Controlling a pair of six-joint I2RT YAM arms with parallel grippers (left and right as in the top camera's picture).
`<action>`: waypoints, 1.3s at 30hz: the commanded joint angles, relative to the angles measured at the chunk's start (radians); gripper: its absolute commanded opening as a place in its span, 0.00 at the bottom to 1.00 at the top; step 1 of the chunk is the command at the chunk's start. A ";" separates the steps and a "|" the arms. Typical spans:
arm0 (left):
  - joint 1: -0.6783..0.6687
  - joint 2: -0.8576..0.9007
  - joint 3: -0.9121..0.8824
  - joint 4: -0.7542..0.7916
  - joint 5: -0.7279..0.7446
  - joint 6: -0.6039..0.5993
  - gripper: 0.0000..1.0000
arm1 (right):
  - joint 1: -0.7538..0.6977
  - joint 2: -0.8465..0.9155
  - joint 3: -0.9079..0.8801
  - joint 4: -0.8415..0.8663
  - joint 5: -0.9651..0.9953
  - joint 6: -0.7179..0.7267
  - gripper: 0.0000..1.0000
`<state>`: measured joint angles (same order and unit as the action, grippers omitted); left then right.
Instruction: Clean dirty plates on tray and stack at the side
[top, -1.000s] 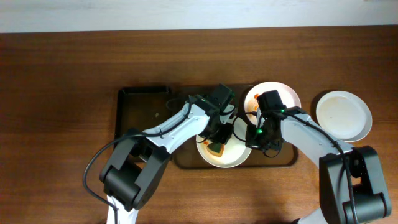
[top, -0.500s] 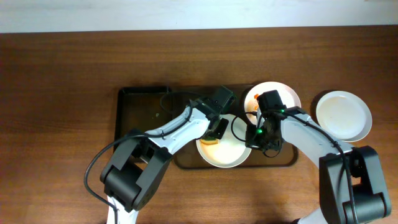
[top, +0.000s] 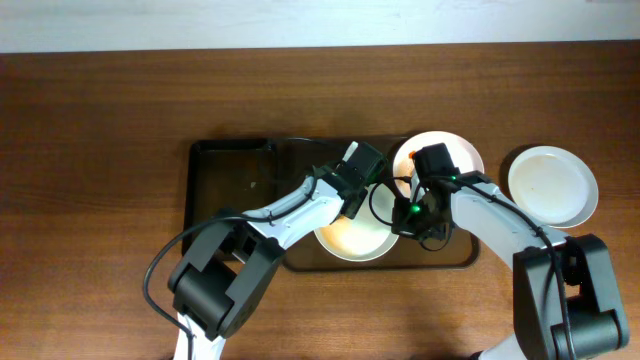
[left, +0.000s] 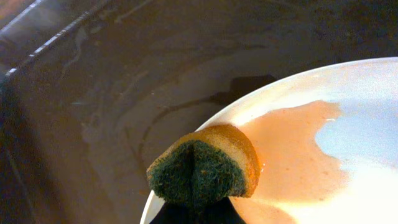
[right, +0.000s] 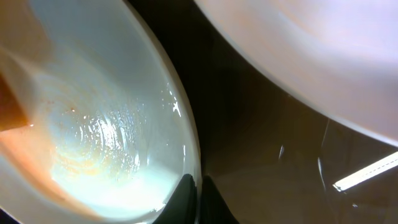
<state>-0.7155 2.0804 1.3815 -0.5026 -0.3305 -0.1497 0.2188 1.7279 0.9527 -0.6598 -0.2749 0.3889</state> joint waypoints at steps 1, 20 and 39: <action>0.035 0.036 -0.014 0.009 -0.220 0.013 0.00 | 0.005 0.003 -0.009 -0.032 0.044 -0.013 0.04; 0.098 -0.326 0.005 -0.050 -0.291 -0.050 0.00 | 0.005 0.003 -0.008 -0.035 0.041 -0.013 0.10; 0.651 -0.307 -0.191 -0.225 0.302 -0.035 0.00 | 0.005 -0.004 0.033 -0.058 0.018 -0.014 0.04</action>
<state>-0.0616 1.7493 1.2140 -0.7673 -0.0517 -0.2058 0.2234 1.7237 0.9520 -0.6918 -0.2668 0.3824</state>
